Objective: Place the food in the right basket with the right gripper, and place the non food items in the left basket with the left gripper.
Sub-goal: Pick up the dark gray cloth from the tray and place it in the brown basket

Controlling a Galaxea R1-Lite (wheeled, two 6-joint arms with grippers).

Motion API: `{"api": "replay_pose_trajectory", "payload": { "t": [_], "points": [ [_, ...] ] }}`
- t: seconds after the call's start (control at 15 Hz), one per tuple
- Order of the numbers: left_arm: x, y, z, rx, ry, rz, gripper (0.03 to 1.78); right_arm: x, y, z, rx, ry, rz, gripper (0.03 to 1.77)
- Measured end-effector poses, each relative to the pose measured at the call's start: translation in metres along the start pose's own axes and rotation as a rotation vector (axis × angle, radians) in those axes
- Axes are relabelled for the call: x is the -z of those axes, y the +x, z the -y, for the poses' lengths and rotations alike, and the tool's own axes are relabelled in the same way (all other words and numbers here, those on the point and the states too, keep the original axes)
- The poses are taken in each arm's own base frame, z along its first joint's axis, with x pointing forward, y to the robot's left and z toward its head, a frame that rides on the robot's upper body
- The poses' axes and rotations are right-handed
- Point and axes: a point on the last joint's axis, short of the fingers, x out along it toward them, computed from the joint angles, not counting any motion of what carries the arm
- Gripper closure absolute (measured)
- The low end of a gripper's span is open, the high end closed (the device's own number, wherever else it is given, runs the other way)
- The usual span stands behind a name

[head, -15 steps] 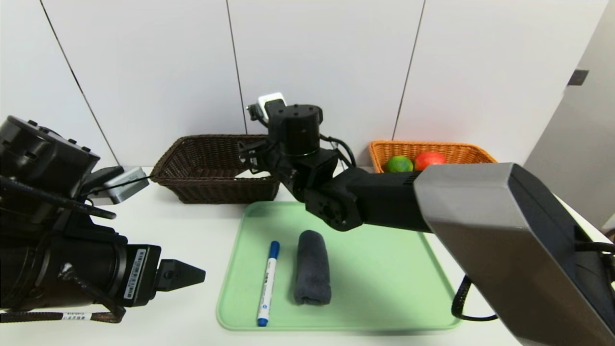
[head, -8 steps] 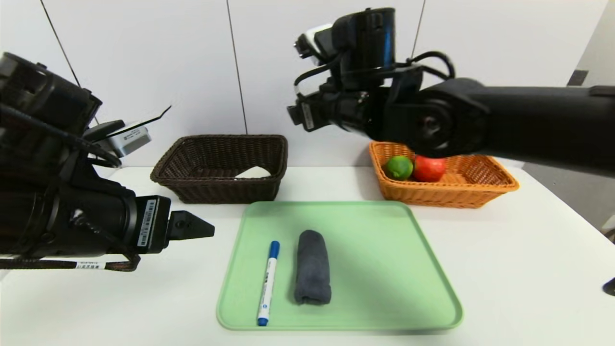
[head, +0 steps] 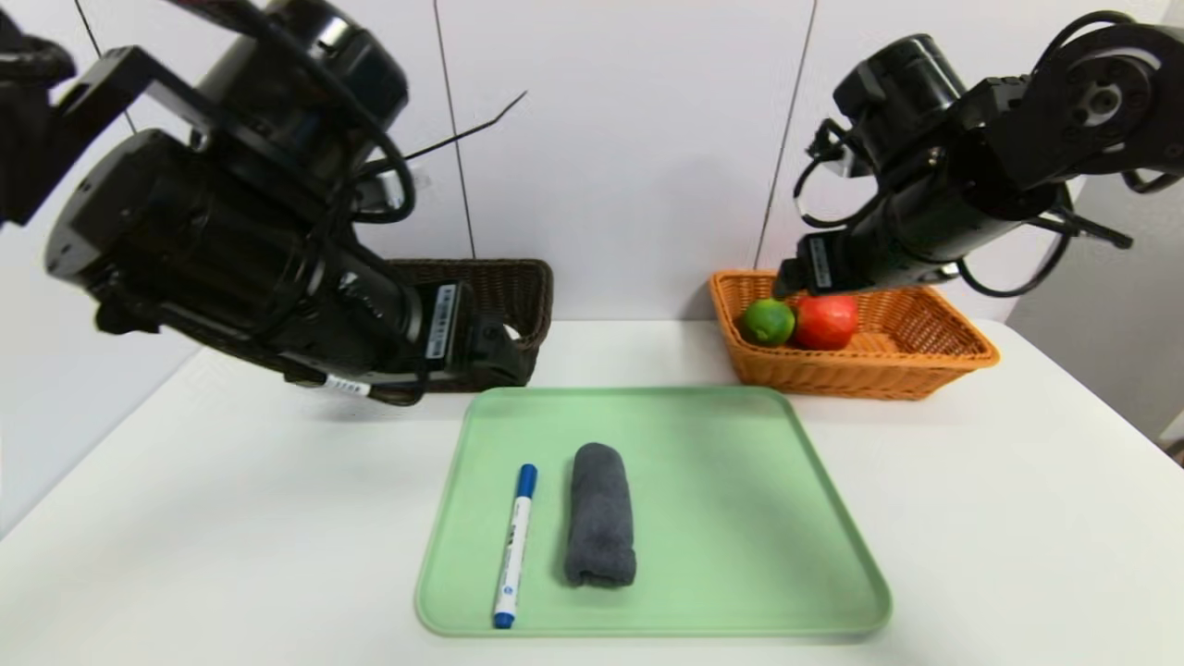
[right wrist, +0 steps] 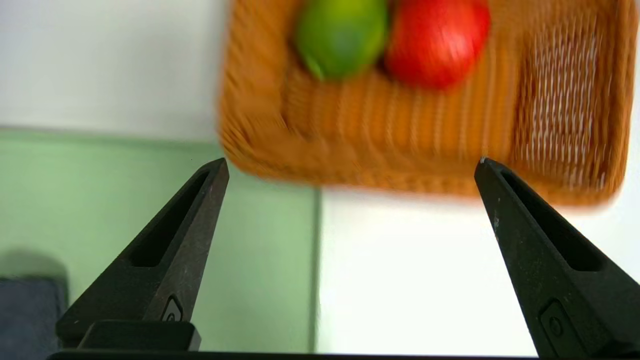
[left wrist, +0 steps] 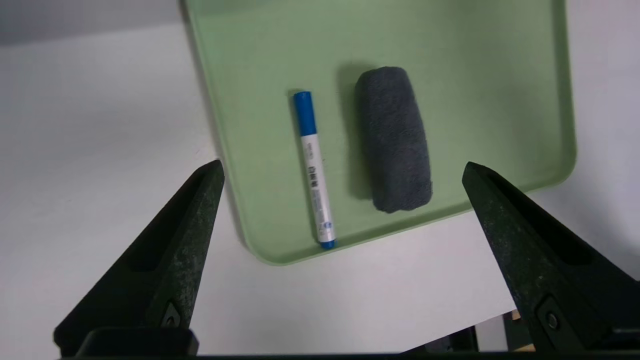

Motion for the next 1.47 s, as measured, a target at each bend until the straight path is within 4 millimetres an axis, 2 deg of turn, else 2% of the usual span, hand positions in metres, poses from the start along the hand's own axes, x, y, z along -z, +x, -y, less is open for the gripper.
{"api": "replay_pose_trajectory", "payload": {
  "t": [0.07, 0.2, 0.4, 0.53, 1.13, 1.47],
  "points": [
    [-0.006, 0.006, 0.011, 0.008, -0.015, -0.013, 0.12, 0.006, -0.002, 0.009, -0.009, 0.031, -0.069, 0.11],
    [-0.009, 0.035, 0.033, 0.000, -0.032, -0.075, 0.12, 0.016, -0.010, 0.027, -0.030, 0.069, -0.190, 0.11],
    [0.004, 0.079, 0.059, -0.018, -0.003, -0.165, 0.12, 0.030, -0.027, 0.045, -0.082, 0.113, -0.328, 0.11],
    [0.012, 0.098, 0.066, -0.032, 0.017, -0.206, 0.12, 0.035, -0.042, 0.054, -0.112, 0.134, -0.356, 0.10],
    [0.027, 0.143, 0.073, -0.081, 0.044, -0.282, 0.12, 0.066, -0.087, 0.077, -0.085, 0.253, -0.343, 0.10],
    [0.032, 0.161, 0.074, -0.097, 0.048, -0.305, 0.12, 0.079, -0.093, 0.080, -0.073, 0.291, -0.367, 0.10]
  ]
}}
